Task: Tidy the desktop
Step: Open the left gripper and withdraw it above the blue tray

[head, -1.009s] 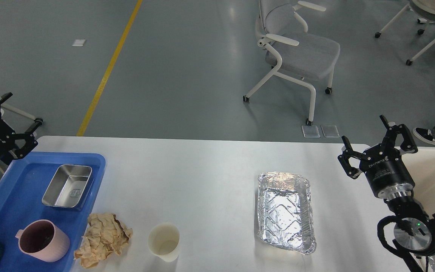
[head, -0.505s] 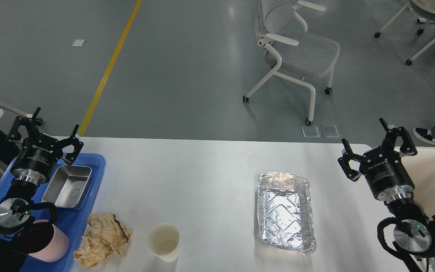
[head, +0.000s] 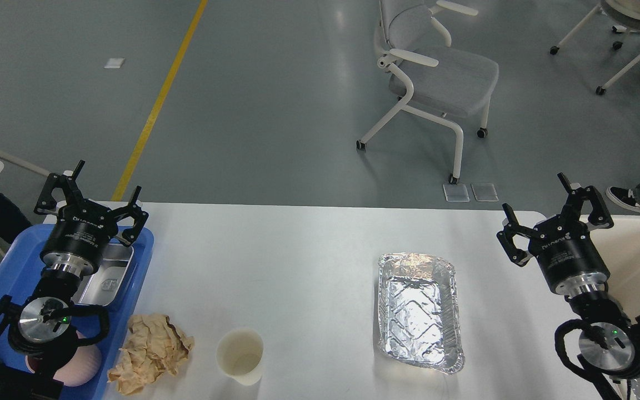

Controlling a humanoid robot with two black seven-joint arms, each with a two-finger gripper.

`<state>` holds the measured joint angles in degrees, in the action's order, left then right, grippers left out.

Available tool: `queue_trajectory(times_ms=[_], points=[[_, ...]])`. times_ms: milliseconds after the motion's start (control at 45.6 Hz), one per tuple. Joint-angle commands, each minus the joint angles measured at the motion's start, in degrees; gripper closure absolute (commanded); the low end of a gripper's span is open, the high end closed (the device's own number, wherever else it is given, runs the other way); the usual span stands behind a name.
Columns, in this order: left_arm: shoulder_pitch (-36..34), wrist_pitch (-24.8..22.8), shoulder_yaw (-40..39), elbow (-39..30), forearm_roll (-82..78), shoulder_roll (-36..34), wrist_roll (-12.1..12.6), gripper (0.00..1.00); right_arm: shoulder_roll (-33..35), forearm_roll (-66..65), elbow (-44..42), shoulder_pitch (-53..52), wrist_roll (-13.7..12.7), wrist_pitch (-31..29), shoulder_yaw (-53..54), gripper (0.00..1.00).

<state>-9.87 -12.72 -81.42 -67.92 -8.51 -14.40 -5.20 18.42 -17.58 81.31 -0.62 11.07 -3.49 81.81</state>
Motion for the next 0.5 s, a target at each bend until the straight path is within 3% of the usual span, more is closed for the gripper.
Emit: queue_trajectory(times_ms=[0,329,483], points=[[1.78,0.06,-0.58,-0.55,-0.98,-0.54,-0.08,0.03,0.04,0.0,-0.01,-0.08,0.0,0.41,-0.07,0.0],[2.66,-1.43,-0.31,0.07,-2.13,-1.86,-0.08,0.03,1.97,-0.09,-0.01,-0.43,0.18,0.5,0.36,0.0],[2.92,-5.99,-0.23,0.07,-2.13,-1.95,0.01,0.03,3.46,-4.73,-0.01,-0.96,0.27,0.42,0.72,0.0]])
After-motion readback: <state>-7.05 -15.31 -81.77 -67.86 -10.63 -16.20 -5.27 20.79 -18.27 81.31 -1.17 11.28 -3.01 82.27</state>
